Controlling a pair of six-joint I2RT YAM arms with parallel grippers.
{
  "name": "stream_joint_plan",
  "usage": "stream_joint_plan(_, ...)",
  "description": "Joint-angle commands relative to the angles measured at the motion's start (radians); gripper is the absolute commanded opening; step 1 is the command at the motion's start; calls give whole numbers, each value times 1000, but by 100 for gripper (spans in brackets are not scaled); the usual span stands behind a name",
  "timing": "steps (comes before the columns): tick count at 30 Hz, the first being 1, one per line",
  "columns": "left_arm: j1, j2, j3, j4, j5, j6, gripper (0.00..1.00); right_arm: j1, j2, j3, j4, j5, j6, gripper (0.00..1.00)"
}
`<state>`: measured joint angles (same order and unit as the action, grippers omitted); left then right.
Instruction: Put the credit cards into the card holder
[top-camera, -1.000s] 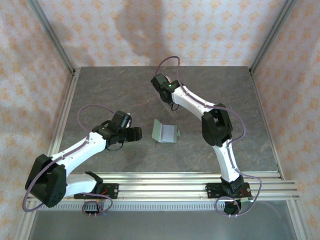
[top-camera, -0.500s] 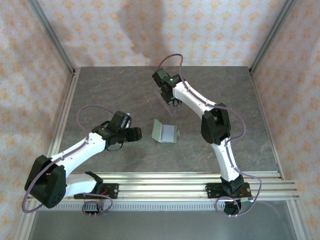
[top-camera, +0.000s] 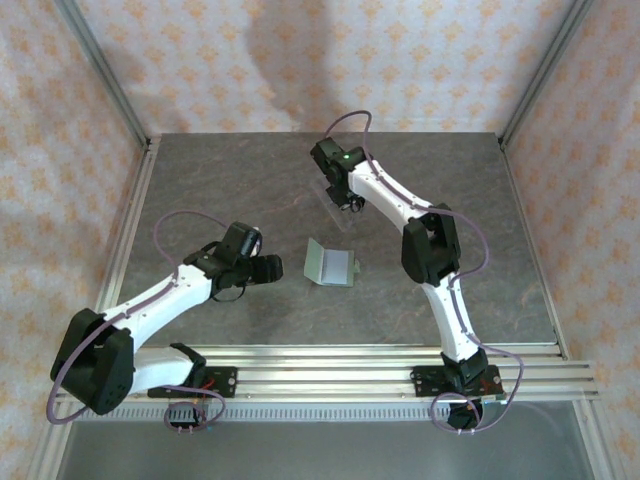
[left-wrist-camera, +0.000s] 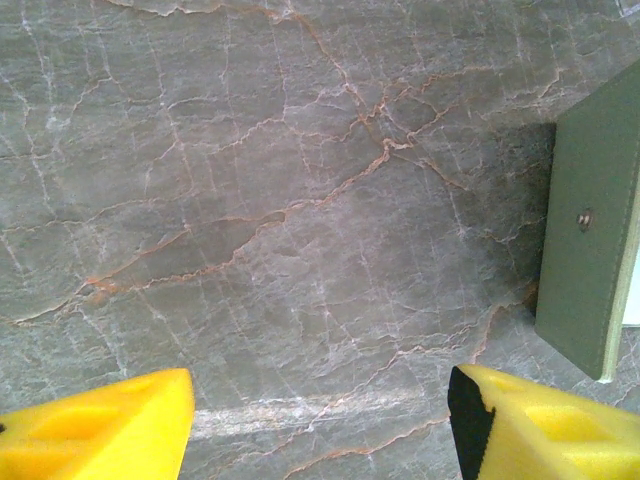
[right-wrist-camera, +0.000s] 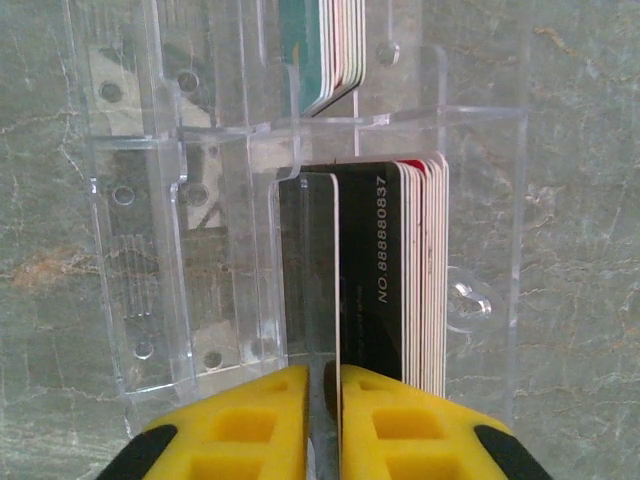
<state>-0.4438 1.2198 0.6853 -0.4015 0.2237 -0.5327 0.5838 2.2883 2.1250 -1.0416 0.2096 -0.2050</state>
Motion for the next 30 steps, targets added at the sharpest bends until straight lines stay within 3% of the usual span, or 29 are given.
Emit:
stream_joint_plan(1,8,10,18,-10,-9,20,69,-5,33,28,-60,-44,23,15)
stream_joint_plan(13,11,29,31,16,48,51,69,-15,2,90,-95,-87,69,1)
stream_joint_plan(18,11,31,91,-101,32,129,70,-19,-48,95,-117,-97,103,0)
stream_joint_plan(30,16,-45,104,-1,246,58,70,-20,-268,-64,-33,-220,186,0)
